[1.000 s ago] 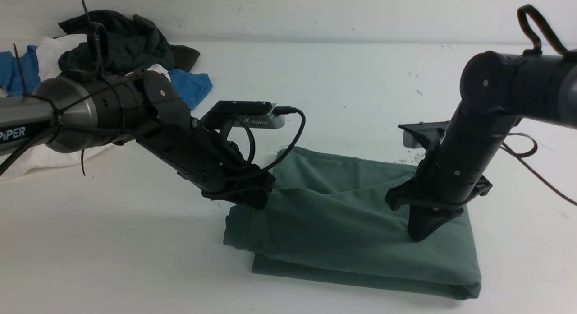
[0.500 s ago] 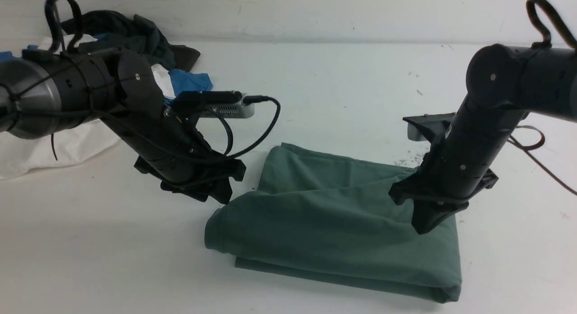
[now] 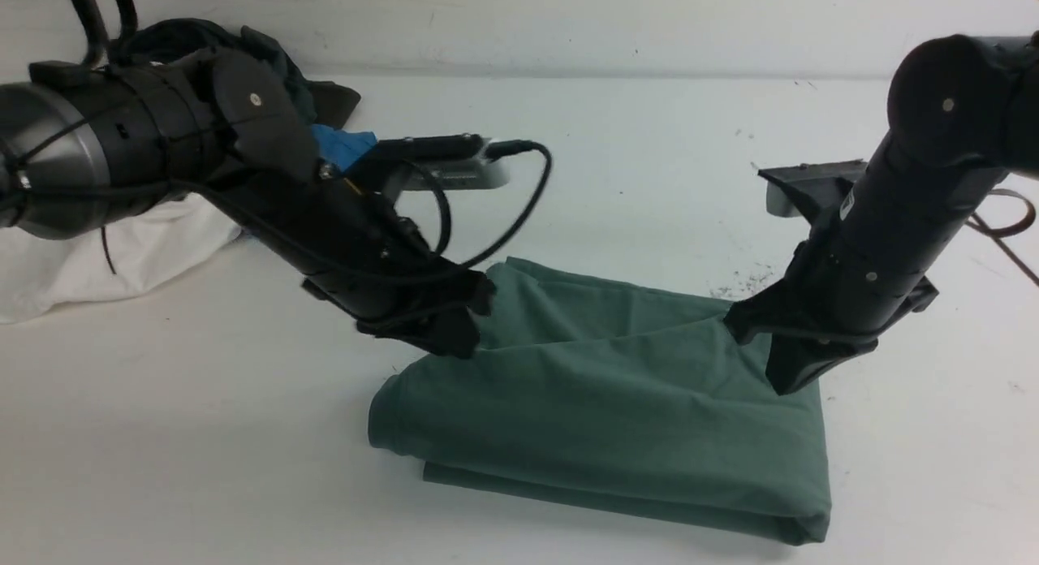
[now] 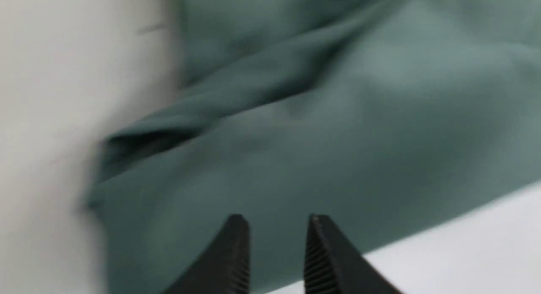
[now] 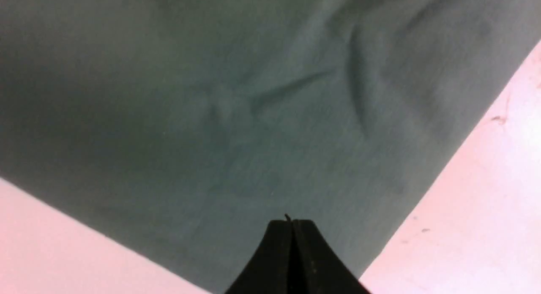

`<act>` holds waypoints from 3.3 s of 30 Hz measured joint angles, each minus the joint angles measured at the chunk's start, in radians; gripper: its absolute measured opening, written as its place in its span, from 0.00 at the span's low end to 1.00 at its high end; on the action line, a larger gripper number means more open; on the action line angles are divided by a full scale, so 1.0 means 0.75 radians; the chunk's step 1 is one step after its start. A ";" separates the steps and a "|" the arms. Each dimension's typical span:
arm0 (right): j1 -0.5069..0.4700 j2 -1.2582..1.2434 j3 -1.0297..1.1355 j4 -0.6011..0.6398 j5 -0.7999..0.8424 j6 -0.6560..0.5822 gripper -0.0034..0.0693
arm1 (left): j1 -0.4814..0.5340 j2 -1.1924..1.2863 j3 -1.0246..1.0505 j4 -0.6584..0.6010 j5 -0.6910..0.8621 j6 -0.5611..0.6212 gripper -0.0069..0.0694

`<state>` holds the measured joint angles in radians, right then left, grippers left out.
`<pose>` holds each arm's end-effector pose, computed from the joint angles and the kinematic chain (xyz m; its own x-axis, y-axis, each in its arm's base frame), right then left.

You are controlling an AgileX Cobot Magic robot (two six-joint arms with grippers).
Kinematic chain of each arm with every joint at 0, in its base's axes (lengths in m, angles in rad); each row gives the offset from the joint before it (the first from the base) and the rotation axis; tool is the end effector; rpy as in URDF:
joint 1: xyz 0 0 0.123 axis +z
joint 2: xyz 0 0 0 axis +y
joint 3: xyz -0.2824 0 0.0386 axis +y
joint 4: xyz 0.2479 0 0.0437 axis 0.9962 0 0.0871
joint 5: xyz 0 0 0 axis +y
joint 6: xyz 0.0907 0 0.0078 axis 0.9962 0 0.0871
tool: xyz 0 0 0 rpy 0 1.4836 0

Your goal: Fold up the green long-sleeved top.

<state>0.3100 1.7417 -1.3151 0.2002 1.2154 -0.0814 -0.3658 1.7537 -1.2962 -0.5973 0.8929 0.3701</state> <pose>0.3107 0.1174 0.2425 -0.9487 -0.3152 -0.0247 -0.3141 0.9310 0.1861 0.3246 -0.1671 0.2480 -0.8749 0.3033 -0.3775 0.4528 0.7887 -0.4159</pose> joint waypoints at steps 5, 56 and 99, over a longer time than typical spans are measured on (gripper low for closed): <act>0.007 -0.017 0.177 0.035 -0.044 0.018 0.03 | -0.061 0.118 -0.001 -0.148 -0.080 0.071 0.09; 0.012 -2.330 1.145 -0.401 -1.299 0.215 0.03 | -0.008 -1.611 0.875 0.030 -0.283 -0.026 0.09; 0.012 -2.331 1.151 -0.405 -1.418 0.215 0.03 | -0.008 -1.684 0.945 0.152 -0.457 0.174 0.09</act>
<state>0.3190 -0.0068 -0.4515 -0.1037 0.1516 0.0802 -0.3718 0.4906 -0.5875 -0.4836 0.5503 0.5009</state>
